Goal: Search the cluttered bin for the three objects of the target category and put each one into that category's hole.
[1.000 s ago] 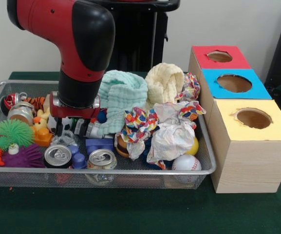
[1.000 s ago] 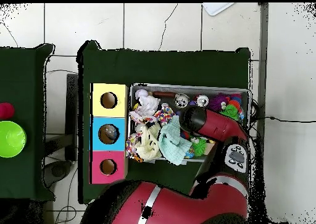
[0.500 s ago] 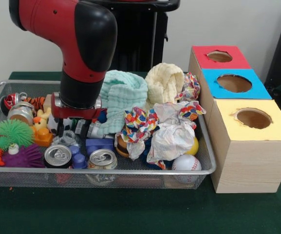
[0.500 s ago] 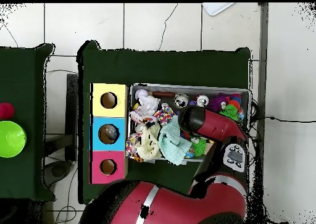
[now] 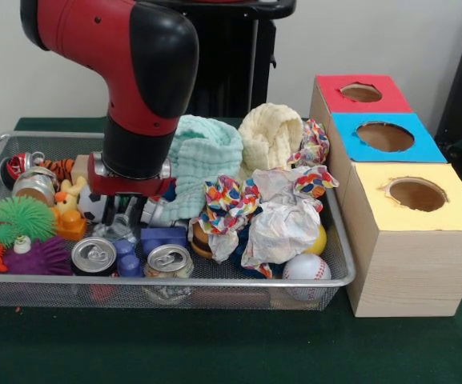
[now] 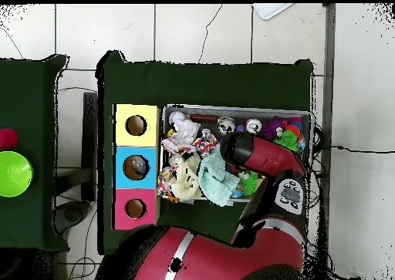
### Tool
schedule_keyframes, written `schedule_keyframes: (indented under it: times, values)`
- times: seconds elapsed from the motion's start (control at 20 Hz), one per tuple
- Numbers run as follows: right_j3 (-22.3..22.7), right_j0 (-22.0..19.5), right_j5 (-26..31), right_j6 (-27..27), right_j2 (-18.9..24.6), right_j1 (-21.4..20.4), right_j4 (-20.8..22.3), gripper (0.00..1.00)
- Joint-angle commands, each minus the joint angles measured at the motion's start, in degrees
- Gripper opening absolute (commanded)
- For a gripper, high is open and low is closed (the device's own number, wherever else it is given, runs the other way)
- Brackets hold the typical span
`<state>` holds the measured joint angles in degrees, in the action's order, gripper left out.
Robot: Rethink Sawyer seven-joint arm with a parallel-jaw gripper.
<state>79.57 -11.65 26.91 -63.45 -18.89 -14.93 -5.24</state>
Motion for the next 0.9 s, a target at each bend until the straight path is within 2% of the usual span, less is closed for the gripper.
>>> schedule_keyframes:
  times: [0.05,0.4,0.6,0.9]
  values:
    - [0.06,1.29,-0.5,-11.68,3.17,2.2,0.88,0.0]
    - [0.78,1.91,0.56,-12.79,2.25,1.07,0.15,0.0]
    - [1.56,2.53,2.36,-13.17,1.25,-1.87,-0.29,0.0]
    - [1.44,3.87,8.08,-11.34,-0.51,-6.22,0.09,0.0]
